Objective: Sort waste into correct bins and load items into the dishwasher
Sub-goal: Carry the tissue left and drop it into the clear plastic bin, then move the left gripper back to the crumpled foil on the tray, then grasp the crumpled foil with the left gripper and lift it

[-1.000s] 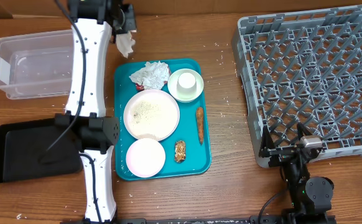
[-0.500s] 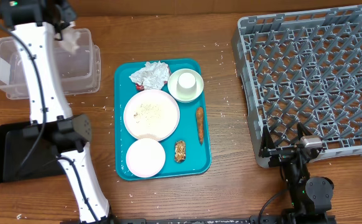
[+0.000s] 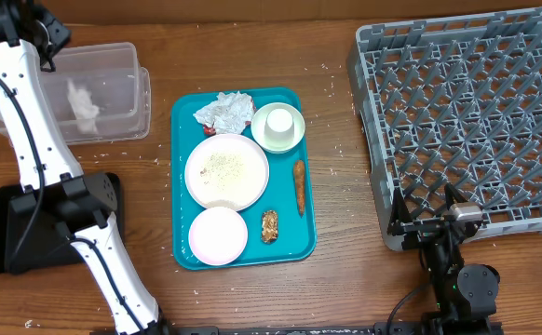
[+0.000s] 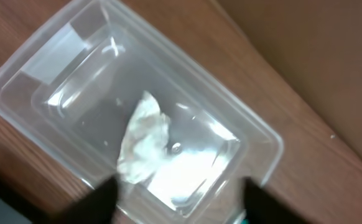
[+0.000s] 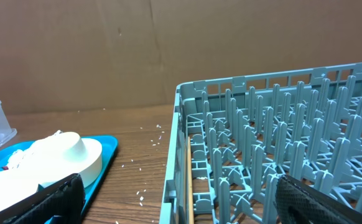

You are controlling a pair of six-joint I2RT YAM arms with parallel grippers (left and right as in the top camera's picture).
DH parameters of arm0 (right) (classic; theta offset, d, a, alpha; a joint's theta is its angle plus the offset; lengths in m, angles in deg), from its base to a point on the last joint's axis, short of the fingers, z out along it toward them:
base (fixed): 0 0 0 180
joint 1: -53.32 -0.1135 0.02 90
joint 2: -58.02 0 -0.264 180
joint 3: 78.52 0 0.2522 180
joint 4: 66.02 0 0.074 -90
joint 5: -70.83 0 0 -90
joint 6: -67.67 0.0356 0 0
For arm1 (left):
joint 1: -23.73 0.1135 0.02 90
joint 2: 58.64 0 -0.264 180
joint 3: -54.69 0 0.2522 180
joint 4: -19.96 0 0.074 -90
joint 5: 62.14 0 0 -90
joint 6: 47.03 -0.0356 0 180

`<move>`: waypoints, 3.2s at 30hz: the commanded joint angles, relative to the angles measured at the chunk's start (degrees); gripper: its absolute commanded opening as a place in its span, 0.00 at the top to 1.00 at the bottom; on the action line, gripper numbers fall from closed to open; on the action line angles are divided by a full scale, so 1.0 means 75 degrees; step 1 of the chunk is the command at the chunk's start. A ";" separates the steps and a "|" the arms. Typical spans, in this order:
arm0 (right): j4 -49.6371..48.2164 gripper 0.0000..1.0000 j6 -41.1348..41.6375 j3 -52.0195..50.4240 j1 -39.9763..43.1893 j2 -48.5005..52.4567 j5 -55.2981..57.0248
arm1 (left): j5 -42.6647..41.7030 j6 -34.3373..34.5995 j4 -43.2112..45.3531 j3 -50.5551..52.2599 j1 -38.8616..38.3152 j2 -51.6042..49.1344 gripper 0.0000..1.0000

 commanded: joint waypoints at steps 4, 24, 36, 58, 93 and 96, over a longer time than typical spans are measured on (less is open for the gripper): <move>-0.0023 0.00 -0.0026 -0.0082 0.0020 -0.0085 0.0009 | -0.1955 -0.0154 -0.0659 -0.0117 -0.0003 -0.0137 0.21; -0.0023 0.00 -0.0026 -0.0082 0.0020 -0.0085 0.0009 | -0.4820 -0.2789 -0.1711 -0.0181 -0.2229 0.0154 0.02; -0.0023 0.00 -0.0026 -0.0082 0.0020 -0.0085 0.0009 | -0.0434 -0.2226 -0.1562 0.1052 -0.4255 0.0146 0.32; -0.0023 0.00 -0.0026 -0.0082 0.0020 -0.0085 0.0009 | -0.1064 -0.2226 0.0420 0.3946 -0.4205 0.0146 0.35; -0.0023 0.00 -0.0023 -0.0082 0.0020 -0.0085 0.0009 | -0.0947 -0.2270 0.1722 0.5085 -0.4191 0.0055 0.63; -0.0023 0.00 -0.0026 -0.0082 0.0020 -0.0085 0.0009 | -0.0947 -0.2267 0.1725 0.5085 -0.4191 0.0055 0.78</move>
